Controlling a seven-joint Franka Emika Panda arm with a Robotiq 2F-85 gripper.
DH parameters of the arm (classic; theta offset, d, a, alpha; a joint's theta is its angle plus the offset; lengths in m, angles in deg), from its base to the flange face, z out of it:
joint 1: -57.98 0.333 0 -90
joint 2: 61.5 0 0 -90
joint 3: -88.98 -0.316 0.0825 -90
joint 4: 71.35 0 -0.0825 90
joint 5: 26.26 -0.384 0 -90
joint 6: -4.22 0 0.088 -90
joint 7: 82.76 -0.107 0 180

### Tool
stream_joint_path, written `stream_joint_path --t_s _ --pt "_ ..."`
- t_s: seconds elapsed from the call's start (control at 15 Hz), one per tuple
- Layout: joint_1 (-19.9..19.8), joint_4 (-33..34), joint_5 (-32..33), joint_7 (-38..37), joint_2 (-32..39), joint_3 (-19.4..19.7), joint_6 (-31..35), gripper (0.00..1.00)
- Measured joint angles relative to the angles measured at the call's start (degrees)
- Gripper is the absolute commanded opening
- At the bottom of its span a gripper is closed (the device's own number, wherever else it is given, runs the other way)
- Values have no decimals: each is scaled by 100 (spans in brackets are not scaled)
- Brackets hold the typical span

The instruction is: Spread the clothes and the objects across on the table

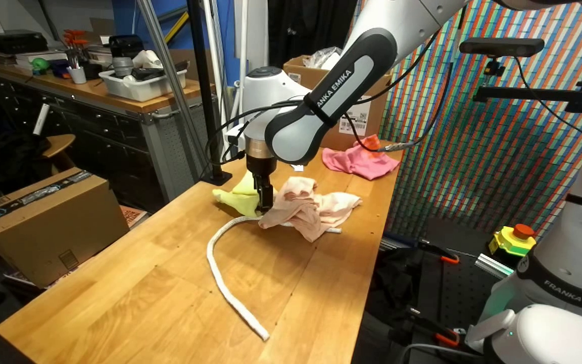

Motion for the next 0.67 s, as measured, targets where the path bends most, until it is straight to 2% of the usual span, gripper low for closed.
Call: stream_joint_path --t_s 0.67 --pt "0 364 208 -49 354 56 79 100"
